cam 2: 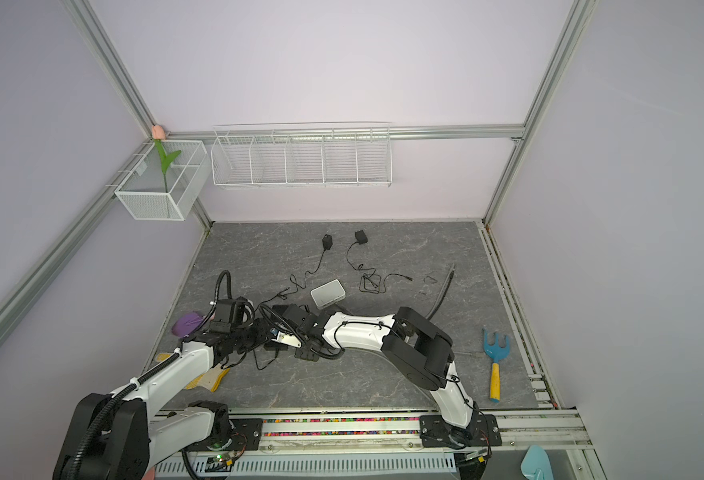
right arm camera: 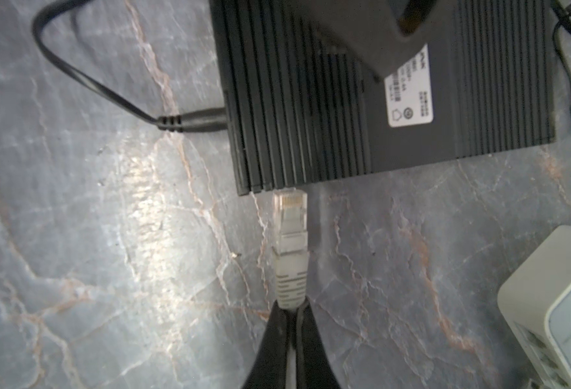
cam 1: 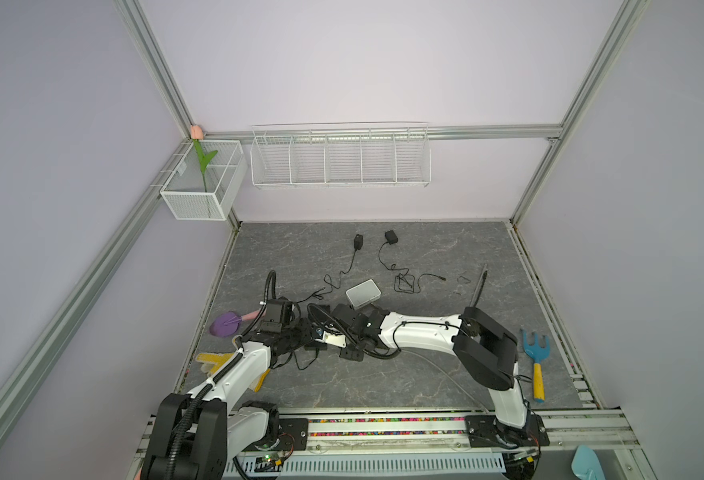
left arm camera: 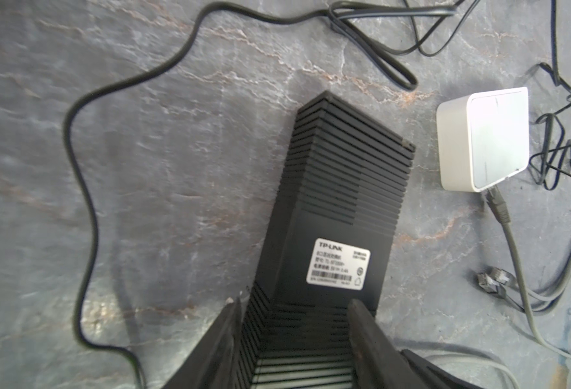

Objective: Insert the plug into the switch port

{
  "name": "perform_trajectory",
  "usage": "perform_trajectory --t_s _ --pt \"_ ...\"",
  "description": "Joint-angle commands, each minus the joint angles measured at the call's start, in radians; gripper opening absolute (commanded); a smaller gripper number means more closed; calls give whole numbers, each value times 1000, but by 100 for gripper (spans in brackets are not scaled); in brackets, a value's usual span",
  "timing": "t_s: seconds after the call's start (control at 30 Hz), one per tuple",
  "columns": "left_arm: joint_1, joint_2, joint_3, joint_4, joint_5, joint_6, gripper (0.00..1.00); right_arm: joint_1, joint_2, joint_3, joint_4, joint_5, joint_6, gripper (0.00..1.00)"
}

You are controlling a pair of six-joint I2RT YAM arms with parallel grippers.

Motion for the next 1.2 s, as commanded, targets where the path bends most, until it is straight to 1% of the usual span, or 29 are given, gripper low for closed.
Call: perform_trajectory --t_s 0.0,0.4,0.9,0.97,1.07,1.17 --pt "-10 -11 -7 17 24 -15 51 11 32 23 3 30 -8 6" --pt "-19 -10 -10 26 21 -24 48 31 22 25 26 -10 -8 6" --pt "-47 -30 -28 38 3 -44 45 54 24 50 53 -15 -3 6" --pt "-47 -37 -38 51 13 -52 44 54 22 49 64 -14 -4 6" --pt "-45 -43 -73 126 53 -81 43 52 12 39 90 -7 -1 6" --pt "-40 -49 -71 123 67 -91 41 40 -13 12 113 -20 0 6"
